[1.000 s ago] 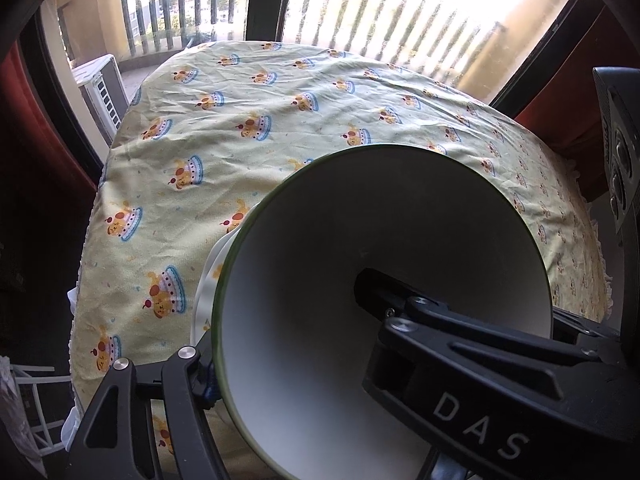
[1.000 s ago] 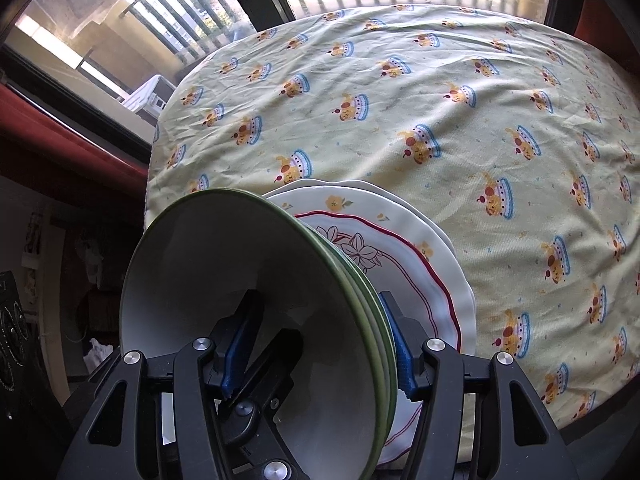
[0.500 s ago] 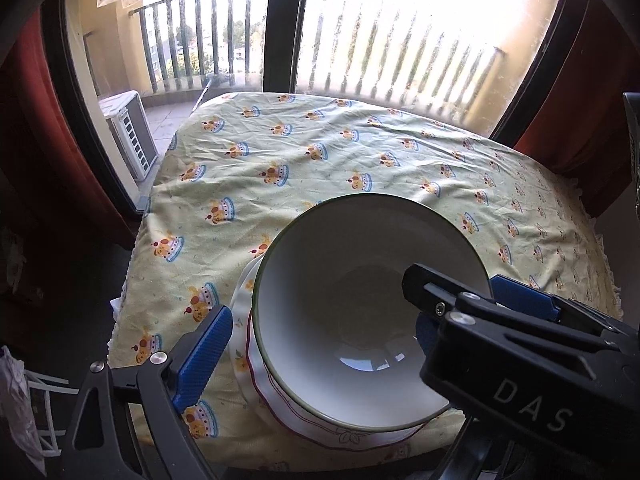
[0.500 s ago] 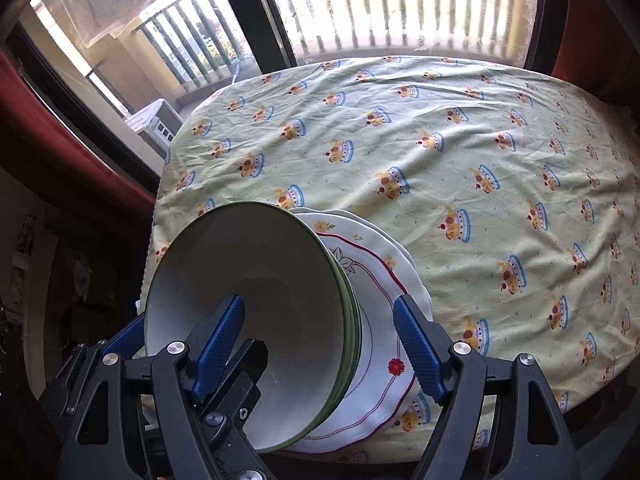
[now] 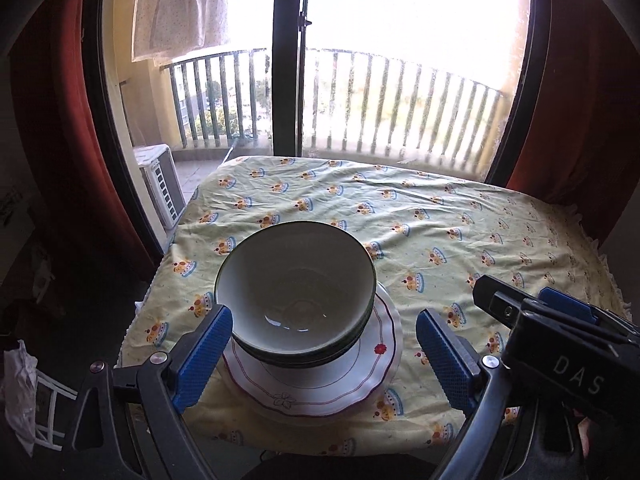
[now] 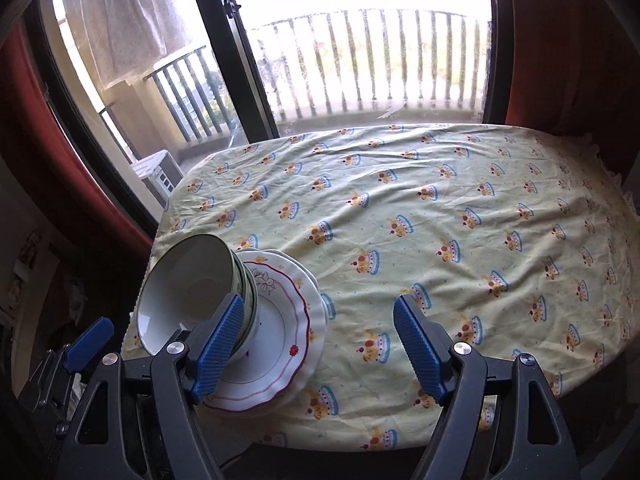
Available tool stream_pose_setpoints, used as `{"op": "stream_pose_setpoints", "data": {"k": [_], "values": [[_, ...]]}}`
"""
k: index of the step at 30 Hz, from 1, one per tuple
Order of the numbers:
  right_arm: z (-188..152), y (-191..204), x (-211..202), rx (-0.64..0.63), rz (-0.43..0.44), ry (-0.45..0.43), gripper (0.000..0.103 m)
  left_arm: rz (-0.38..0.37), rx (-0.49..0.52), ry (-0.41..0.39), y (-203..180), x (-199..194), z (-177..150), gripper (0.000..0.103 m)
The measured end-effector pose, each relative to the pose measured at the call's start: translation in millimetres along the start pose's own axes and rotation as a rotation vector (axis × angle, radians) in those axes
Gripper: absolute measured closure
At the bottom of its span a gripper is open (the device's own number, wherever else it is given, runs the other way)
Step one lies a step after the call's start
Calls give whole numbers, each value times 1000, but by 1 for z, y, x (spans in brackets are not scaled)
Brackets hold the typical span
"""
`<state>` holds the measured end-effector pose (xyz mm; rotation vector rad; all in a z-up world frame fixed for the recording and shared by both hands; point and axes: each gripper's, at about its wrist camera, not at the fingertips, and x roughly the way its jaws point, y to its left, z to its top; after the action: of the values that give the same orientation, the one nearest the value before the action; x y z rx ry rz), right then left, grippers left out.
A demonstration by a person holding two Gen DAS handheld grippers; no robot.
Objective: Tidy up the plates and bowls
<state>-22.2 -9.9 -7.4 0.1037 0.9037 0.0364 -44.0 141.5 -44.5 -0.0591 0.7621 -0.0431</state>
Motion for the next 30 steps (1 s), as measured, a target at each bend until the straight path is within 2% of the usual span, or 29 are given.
{"op": "stream_pose_setpoints", "data": {"k": [4, 12, 15, 23, 30], "values": [[-17, -28, -20, -7, -34, -51, 17, 25, -17, -34, -13, -12, -21, 8], [-55, -66, -41, -72, -88, -105, 17, 51, -52, -67, -33, -30, -61, 8], [-67, -75, -47, -74, -98, -111, 17, 43, -65, -56, -40, -32, -72, 7], [-86, -87, -65, -74, -107, -139, 16, 40, -48, -76, -55, -46, -82, 6], [-89, -92, -72, -72, -110, -155, 16, 46, -42, -89, -59, -52, -85, 6]]}}
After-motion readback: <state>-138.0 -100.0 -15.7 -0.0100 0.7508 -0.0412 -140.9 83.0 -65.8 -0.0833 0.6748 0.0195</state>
